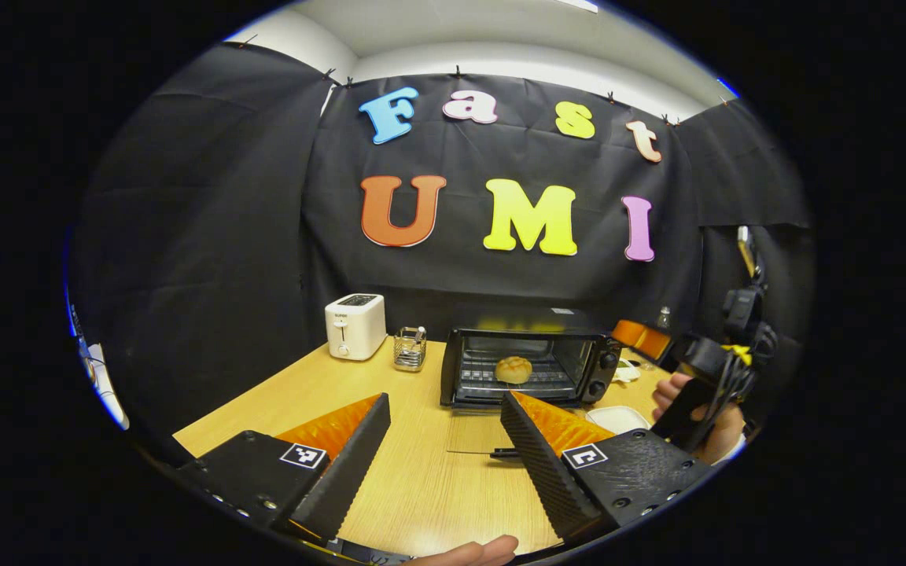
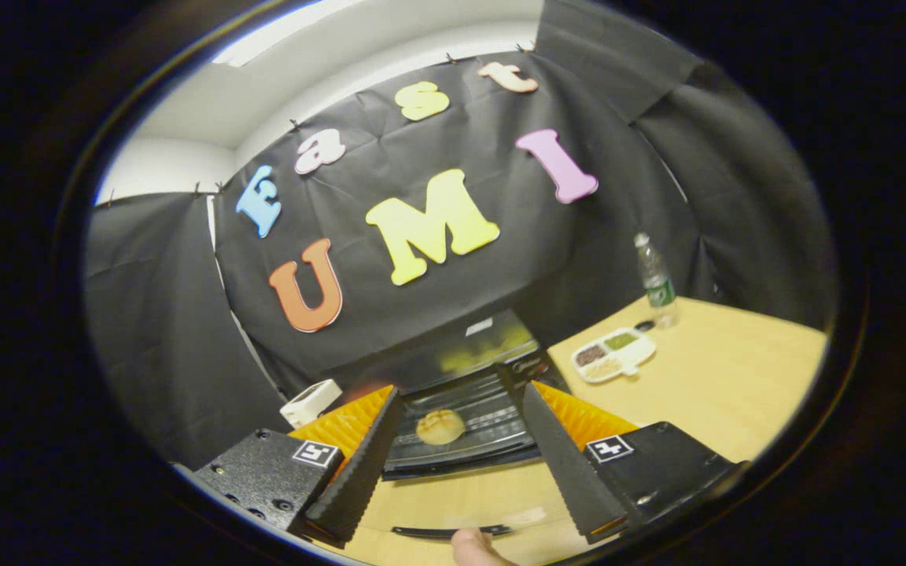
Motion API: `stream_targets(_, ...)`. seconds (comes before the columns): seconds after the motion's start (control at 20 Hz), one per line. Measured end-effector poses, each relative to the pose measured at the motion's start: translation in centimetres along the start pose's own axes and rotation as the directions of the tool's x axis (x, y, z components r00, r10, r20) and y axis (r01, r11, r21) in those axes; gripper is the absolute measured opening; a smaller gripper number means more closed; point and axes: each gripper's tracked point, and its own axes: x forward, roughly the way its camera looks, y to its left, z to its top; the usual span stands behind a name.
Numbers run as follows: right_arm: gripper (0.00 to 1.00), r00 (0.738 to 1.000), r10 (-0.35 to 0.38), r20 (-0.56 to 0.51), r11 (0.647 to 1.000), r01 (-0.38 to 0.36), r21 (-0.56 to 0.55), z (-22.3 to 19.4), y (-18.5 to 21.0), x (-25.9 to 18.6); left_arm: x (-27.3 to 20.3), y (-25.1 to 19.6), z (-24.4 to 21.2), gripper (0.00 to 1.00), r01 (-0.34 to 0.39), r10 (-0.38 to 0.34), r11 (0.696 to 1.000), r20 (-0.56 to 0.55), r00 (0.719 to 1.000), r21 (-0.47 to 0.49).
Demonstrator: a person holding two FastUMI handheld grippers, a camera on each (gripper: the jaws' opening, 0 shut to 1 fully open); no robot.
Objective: Open the electric oven with the left hand, put the food in, and close the electric oven.
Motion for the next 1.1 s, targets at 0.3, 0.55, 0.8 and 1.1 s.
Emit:
stream_targets(0.3,0.94,0.994,-0.038,0.105,0.988,0.053,-0.147,7.5,-4.3,-5.9,1.7,-4.0,-1.9,0.93,0.035,-0.035,0.999,-0.05,0.998,-0.015)
stream_targets(0.55,0.94,0.987,-0.084,0.14,0.955,0.12,-0.271,11.5,-7.6,-9.7,4.0,-6.8,-5.9,0.94,0.063,-0.06,0.998,-0.156,0.986,0.015)
stream_targets(0.8,0.94,0.99,-0.102,0.101,0.95,0.127,-0.287,13.6,-10.0,-11.9,5.6,-10.8,-10.4,0.94,0.14,-0.135,0.99,-0.257,0.957,0.0)
stream_targets(1.1,0.94,0.99,-0.097,0.102,0.966,0.119,-0.231,16.6,-12.9,-13.3,8.0,-12.4,-14.9,0.94,0.157,-0.133,0.987,-0.372,0.919,0.036)
